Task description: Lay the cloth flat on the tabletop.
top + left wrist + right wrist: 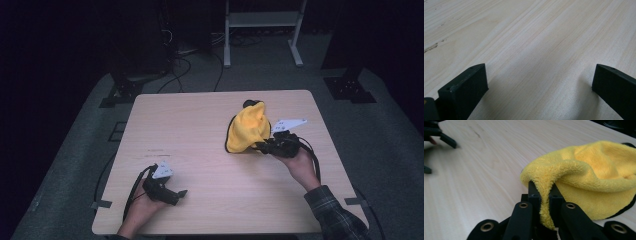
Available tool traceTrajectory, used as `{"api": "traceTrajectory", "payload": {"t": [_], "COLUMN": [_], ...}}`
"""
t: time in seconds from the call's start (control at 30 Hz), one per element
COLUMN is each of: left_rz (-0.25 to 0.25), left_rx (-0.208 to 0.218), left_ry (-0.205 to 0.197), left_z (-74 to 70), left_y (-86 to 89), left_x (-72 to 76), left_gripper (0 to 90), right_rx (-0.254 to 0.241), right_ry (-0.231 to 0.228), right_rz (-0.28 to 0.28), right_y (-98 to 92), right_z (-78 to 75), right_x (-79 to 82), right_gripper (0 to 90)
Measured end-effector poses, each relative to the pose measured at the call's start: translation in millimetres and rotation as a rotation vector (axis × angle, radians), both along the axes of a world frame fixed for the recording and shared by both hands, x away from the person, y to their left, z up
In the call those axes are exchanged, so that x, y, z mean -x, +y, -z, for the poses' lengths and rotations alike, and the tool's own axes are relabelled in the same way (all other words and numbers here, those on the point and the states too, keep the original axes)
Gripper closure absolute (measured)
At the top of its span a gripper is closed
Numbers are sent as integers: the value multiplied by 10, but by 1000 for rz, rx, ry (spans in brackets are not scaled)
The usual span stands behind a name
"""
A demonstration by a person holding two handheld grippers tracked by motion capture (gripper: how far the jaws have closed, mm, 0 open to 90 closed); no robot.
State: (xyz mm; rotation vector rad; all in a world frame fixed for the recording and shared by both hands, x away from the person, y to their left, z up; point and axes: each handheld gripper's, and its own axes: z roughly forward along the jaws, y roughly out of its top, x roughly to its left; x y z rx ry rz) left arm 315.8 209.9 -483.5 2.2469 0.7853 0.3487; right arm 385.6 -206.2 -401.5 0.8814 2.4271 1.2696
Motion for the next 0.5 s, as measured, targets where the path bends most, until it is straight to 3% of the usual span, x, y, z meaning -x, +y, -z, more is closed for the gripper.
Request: {"api": "traceTrajectory", "payload": {"t": [0.13, 0.5], "left_rz": [1, 3], "left_rx": [2, -1], "left_ry": [-1, 2], "left_z": [0, -2], "left_y": [-1, 0], "left_x": [1, 2], "left_gripper": [0, 0], "right_rx": [-14, -54], "right_ry": [-5, -27], "right_rz": [-36, -207], "right_y": [80, 490], "right_z": [-57, -246], "right_x": [71, 376], "right_gripper": [835, 834]}}
